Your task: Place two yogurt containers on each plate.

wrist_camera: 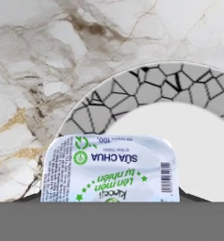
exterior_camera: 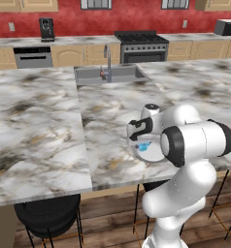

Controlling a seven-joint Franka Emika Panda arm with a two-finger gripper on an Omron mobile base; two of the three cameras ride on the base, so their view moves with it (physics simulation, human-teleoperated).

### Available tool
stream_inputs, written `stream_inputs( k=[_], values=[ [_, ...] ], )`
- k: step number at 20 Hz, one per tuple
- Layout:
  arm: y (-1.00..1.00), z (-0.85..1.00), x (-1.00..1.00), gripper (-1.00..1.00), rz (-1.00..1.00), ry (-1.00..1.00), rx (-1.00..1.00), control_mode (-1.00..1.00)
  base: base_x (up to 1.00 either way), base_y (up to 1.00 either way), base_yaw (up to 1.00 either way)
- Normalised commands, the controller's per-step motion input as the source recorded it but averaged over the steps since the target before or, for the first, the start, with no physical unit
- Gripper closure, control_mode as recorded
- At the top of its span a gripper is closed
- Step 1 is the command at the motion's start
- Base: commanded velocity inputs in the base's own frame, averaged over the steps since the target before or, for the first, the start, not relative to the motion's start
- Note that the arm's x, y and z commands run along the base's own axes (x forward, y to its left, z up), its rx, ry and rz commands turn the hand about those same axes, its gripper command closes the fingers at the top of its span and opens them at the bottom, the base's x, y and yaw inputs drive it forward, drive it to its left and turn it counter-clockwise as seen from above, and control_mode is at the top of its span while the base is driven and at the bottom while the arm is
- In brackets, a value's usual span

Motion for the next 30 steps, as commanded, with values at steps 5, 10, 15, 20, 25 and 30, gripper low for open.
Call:
stream_inputs(
  k=[5,10,15,20,25,30],
  values=[
    [-0.02,-0.15,0.0,1.0,0.0,0.0,0.0,-1.0,0.0,0.0,0.0],
    [-0.01,-0.02,0.0,-1.0,0.0,0.01,0.0,-1.0,0.0,0.0,0.0],
    [0.0,0.0,0.0,-1.0,0.0,0.0,0.0,-1.0,0.0,0.0,0.0],
    [0.0,0.05,0.0,-1.0,0.0,0.0,0.0,-1.0,0.0,0.0,0.0],
    [-0.01,0.46,0.0,-1.0,-0.04,0.0,0.0,-1.0,0.0,0.0,0.0],
    [-0.32,0.54,0.0,-1.0,-0.09,0.02,0.0,-1.0,0.0,0.0,0.0]
  ],
)
